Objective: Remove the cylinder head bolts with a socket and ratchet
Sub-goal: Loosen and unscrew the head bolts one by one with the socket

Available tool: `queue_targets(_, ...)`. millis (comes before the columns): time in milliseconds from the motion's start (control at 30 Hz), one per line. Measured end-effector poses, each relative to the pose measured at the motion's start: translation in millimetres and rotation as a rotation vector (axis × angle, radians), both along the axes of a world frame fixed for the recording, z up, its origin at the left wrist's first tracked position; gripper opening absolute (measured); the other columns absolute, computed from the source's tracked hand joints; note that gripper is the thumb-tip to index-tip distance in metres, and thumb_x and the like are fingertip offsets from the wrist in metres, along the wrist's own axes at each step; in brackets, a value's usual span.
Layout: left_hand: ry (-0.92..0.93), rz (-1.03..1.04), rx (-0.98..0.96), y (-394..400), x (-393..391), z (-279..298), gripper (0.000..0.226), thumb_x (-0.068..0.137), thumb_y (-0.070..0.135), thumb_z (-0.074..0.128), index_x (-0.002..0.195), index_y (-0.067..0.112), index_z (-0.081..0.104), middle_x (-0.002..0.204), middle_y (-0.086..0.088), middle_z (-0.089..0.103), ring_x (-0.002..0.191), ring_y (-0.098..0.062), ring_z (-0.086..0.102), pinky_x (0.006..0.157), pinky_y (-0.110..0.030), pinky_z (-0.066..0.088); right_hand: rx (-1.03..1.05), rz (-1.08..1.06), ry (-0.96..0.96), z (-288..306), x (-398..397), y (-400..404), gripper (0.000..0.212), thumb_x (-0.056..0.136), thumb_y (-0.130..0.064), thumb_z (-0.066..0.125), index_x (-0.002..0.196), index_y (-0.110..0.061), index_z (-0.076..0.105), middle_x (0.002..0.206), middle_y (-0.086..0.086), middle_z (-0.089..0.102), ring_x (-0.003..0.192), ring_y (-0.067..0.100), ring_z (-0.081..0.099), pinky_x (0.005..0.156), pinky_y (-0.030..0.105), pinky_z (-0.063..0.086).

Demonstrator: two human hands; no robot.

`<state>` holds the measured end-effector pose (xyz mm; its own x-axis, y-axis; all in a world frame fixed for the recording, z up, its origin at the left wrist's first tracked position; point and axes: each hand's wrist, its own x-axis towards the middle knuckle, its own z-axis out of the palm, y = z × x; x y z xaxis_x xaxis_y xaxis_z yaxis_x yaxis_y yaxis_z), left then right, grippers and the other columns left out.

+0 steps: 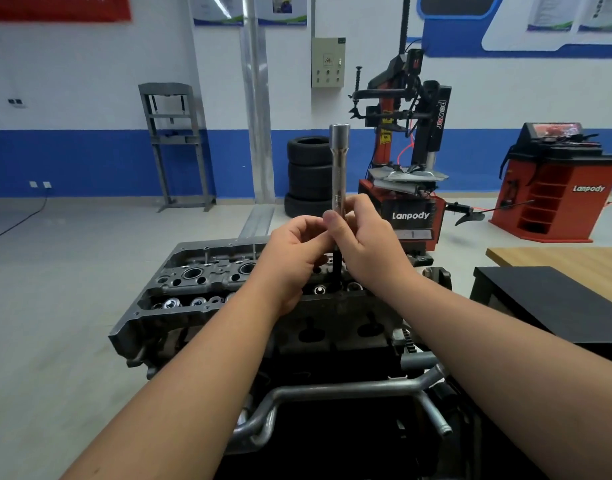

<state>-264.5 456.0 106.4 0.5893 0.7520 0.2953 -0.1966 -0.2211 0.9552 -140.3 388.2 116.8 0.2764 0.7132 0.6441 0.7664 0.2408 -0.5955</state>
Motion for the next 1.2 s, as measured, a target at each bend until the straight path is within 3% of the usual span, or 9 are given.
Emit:
queue_targets(200,0.009,-0.074,-0.010,0,-2,1,0.017,0.101,0.020,0.062,0.114,0.021,0.072,0.108,0.001,0.078,0.107,-0.019,0.073,0.098,-0.041,0.057,0.053,0.015,0.058,-1,-2,-2,0.018,0.106,-0.034,0.046,0.100,-0.021,0.057,0.081,-0.009,0.062,0.076,-0.005,0.058,0.060,0.008,0.042)
queue_targets(400,-0.032,-0.033,-0.011,1,-1,-1,0.014,0.095,0.021,0.070,0.109,0.017,0.072,0.102,-0.003,0.078,0.100,-0.024,0.073,0.096,-0.044,0.056,0.098,0.077,0.266,-2,-12,-2,0.016,0.102,-0.034,0.055,0.102,-0.021,0.064,0.085,-0.007,0.068,0.083,0.001,0.065,0.071,0.016,0.049)
queue_targets(500,-0.037,-0.030,0.018,0,-1,-2,0.042,0.078,0.033,0.081,0.112,0.012,0.070,0.105,-0.007,0.078,0.103,-0.027,0.073,0.093,-0.042,0.059,0.118,0.126,0.411,0,-14,-1,0.023,0.094,-0.039,0.066,0.103,-0.018,0.062,0.083,0.000,0.071,0.079,0.008,0.069,0.067,0.019,0.056)
queue_targets(567,-0.044,-0.047,0.013,1,-1,-2,0.052,0.070,0.039,0.080,0.114,0.011,0.070,0.107,-0.008,0.077,0.103,-0.026,0.073,0.092,-0.040,0.058,0.126,0.123,0.402,-1,-14,0,0.017,0.095,-0.037,0.066,0.095,-0.020,0.062,0.081,0.002,0.070,0.076,0.012,0.069,0.065,0.020,0.056)
queue_targets(700,-0.042,-0.124,-0.010,5,1,-2,0.020,0.095,0.025,0.068,0.114,0.021,0.073,0.109,-0.003,0.078,0.104,-0.020,0.074,0.088,-0.033,0.060,0.091,0.108,0.337,-2,-10,1,0.019,0.101,-0.039,0.056,0.098,-0.025,0.067,0.085,-0.008,0.069,0.083,0.004,0.066,0.069,0.018,0.051)
queue_targets(800,-0.062,-0.152,-0.044,6,2,-3,0.019,0.103,0.021,0.057,0.115,0.020,0.073,0.109,-0.004,0.078,0.104,-0.020,0.074,0.085,-0.030,0.058,0.069,0.120,0.307,-2,-11,0,0.024,0.104,-0.038,0.049,0.098,-0.028,0.069,0.084,-0.010,0.068,0.082,0.000,0.063,0.066,0.011,0.045)
queue_targets(933,-0.084,-0.100,-0.022,4,1,-5,0.024,0.093,0.029,0.069,0.112,0.016,0.074,0.106,-0.006,0.078,0.100,-0.020,0.074,0.085,-0.033,0.059,0.058,0.187,0.321,-1,-13,-1,0.015,0.103,-0.039,0.052,0.105,-0.029,0.063,0.090,-0.006,0.070,0.086,0.000,0.066,0.070,0.011,0.050)
queue_targets(1033,-0.121,-0.058,0.009,0,0,-5,0.041,0.075,0.036,0.077,0.109,0.012,0.074,0.102,-0.005,0.079,0.093,-0.016,0.075,0.076,-0.025,0.059,0.049,0.212,0.317,-2,-15,-3,0.028,0.098,-0.044,0.057,0.112,-0.020,0.056,0.089,-0.001,0.072,0.084,0.008,0.070,0.072,0.021,0.056)
queue_targets(1200,-0.076,-0.082,0.047,-2,-1,-2,0.018,0.093,0.016,0.072,0.111,0.018,0.074,0.106,-0.001,0.079,0.102,-0.016,0.075,0.084,-0.025,0.058,0.063,0.161,0.311,-3,-11,-5,0.012,0.102,-0.040,0.052,0.098,-0.032,0.059,0.088,-0.013,0.070,0.082,-0.001,0.066,0.065,0.012,0.048)
